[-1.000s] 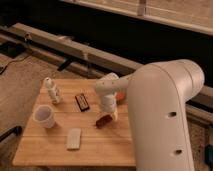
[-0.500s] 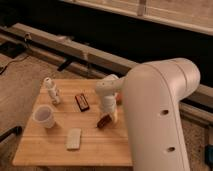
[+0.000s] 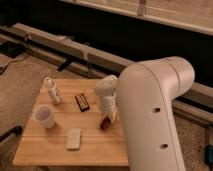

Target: Place the pepper in the ceramic cup

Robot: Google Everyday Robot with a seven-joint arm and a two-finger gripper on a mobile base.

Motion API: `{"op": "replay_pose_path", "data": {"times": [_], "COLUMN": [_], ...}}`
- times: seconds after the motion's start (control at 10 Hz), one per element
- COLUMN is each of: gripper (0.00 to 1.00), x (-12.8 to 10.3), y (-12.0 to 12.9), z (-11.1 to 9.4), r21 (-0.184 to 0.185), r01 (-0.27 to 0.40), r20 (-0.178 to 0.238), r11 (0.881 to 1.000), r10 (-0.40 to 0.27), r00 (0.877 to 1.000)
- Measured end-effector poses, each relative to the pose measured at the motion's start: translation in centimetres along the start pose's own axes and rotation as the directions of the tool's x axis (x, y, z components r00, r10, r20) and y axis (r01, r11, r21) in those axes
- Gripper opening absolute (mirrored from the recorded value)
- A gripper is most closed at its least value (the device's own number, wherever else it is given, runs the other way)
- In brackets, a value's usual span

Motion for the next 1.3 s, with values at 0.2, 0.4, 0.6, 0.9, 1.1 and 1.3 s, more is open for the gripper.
{"op": "replay_pose_path", "data": {"times": [0.2,0.4,0.6,0.9,1.1,1.3], "gripper": [0.12,0.00,0.00,0.00,0.00,0.00], "x": [0.0,0.1,0.4,1.4,2.7,4.7], "y": [-0.3,-0.3,0.4,4.3,8.9,13.2], "z": [0.2,-0.2,-1.5,-6.7,-11.0,-14.7], "r21": [0.001,-0.007,-0.014,-0.008,0.000,0.010], "r01": [-0.004,0.000,0.023,0.145,0.278,0.408], "r20": [-0.008,-0.005,0.004,0.059,0.108,0.154], "r11": [1.000,1.000,1.000,0.989,0.961,0.913], "r10": [0.004,0.000,-0.023,-0.144,-0.276,-0.405], "r00": [1.000,1.000,1.000,0.988,0.955,0.901]}}
